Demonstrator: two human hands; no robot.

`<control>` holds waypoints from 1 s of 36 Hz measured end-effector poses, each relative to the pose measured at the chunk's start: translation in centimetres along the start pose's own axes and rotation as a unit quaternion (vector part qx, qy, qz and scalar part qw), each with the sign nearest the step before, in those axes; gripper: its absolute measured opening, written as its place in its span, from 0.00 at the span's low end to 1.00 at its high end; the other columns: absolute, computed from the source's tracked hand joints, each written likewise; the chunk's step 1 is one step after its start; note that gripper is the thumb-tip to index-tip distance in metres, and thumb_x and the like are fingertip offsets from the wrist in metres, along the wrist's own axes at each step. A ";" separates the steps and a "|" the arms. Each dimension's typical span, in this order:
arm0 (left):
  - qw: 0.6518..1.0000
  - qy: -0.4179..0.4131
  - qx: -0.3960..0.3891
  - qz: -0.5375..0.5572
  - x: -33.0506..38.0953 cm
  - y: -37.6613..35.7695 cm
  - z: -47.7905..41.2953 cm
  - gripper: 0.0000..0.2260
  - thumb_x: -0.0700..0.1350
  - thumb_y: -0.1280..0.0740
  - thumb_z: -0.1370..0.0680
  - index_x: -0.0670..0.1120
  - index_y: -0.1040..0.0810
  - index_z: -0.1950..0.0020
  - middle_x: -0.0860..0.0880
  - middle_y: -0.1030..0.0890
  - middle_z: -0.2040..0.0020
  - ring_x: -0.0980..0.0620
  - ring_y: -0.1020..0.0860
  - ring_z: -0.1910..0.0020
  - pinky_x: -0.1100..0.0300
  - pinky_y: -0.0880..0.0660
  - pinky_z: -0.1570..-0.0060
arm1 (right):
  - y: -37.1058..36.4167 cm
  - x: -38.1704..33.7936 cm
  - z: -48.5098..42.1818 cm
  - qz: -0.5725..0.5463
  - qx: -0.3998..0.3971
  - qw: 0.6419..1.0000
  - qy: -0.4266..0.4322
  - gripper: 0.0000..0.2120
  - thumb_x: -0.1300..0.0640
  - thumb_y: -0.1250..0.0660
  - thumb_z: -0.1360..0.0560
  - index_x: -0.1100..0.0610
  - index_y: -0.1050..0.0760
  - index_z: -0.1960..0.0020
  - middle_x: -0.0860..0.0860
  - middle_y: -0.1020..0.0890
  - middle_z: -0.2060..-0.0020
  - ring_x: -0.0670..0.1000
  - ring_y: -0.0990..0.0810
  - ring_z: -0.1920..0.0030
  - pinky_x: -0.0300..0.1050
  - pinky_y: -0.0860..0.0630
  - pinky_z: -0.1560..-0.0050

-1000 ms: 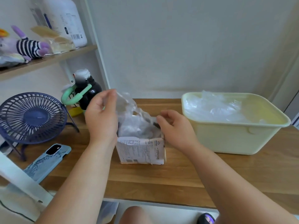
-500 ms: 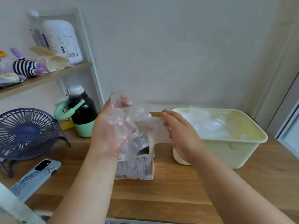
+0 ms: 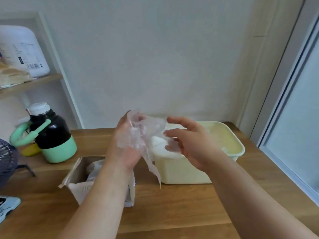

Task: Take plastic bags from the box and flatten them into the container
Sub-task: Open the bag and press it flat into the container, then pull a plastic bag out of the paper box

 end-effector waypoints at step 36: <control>0.863 -0.133 0.172 -0.456 -0.8 -0.4 -5.5 0.20 0.40 0.35 0.22 0.44 0.31 0.30 0.48 0.24 0.42 0.50 0.26 0.49 0.53 0.27 0.49 | 9.5 -1.2 -2.1 0.322 0.177 0.930 0.012 0.27 0.66 0.37 0.26 0.51 0.33 0.29 0.44 0.25 0.39 0.44 0.22 0.69 0.39 0.26 0.65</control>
Point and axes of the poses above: each hand's wrist, its own z-axis away from the middle knuckle, its own y-axis out of the back of the hand, x = y × z, the point moved 3 cm from there along -z, towards the middle knuckle
